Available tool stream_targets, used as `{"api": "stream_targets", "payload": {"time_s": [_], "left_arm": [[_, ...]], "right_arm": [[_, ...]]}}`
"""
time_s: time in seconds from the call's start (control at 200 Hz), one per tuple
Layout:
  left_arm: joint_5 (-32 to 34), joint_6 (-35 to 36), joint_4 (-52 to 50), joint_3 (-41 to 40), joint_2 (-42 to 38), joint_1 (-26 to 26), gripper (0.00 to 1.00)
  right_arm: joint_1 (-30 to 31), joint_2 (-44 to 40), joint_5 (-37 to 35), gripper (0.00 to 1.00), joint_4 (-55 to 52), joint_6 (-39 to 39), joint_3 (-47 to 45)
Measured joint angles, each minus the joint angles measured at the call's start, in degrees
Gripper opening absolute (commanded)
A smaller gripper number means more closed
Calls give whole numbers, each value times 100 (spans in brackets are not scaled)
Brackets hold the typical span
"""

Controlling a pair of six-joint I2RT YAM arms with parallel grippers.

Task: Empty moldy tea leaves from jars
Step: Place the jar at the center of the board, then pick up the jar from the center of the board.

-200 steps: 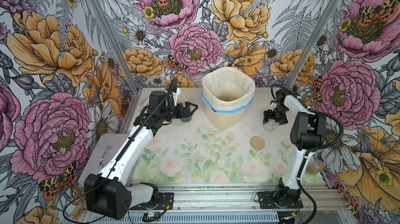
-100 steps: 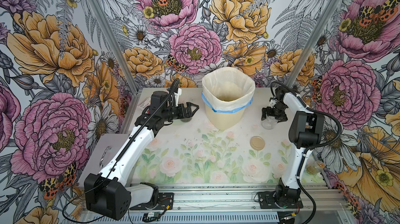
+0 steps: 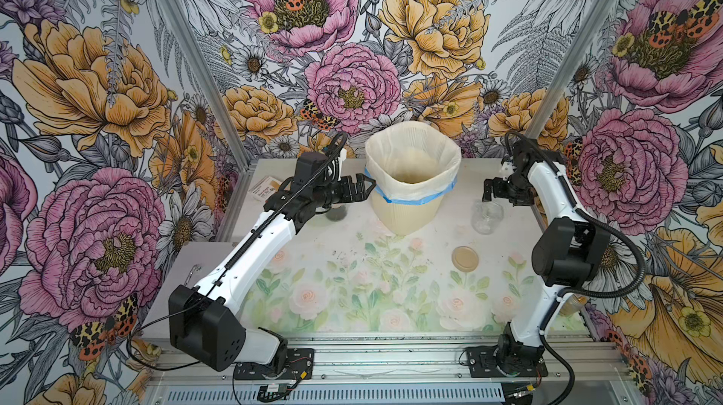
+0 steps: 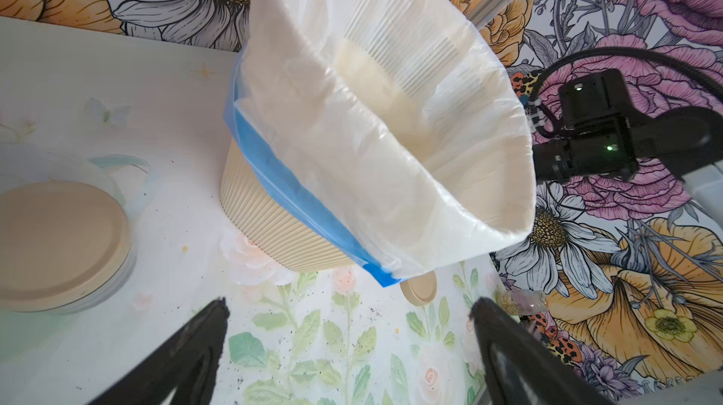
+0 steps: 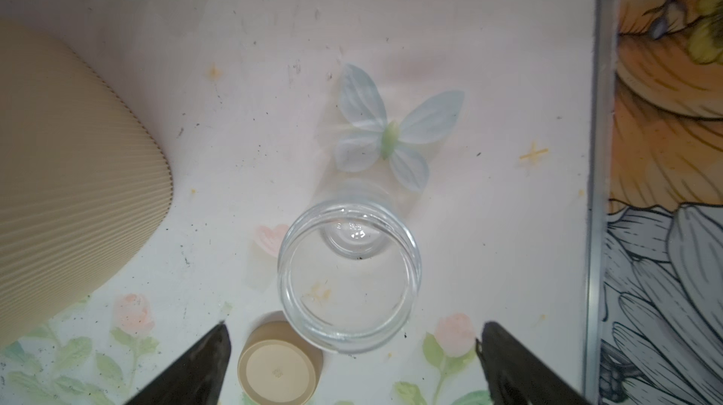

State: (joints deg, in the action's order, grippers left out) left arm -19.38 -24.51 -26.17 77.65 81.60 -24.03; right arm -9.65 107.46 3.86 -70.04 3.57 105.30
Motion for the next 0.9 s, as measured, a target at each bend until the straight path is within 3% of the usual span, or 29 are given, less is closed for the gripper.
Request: {"api": "stream_targets", "payload": {"time_s": [0.225,0.45,0.681,0.901], "left_arm": [[229,-505,76,769,669,-79,99],[356,-732,76,833,820,-13,99],[356,-820,79,629,691,415,99],[356,-793,72,264,514,999,99]], "right_arm": [[0,-1115,334,100,-2,225,9],[68,-1799,1567,100,223,1261,-133],[979,-2164,2133,99,785,2778,-315],[1753,-2111,1945,100,960,3545,-356]]}}
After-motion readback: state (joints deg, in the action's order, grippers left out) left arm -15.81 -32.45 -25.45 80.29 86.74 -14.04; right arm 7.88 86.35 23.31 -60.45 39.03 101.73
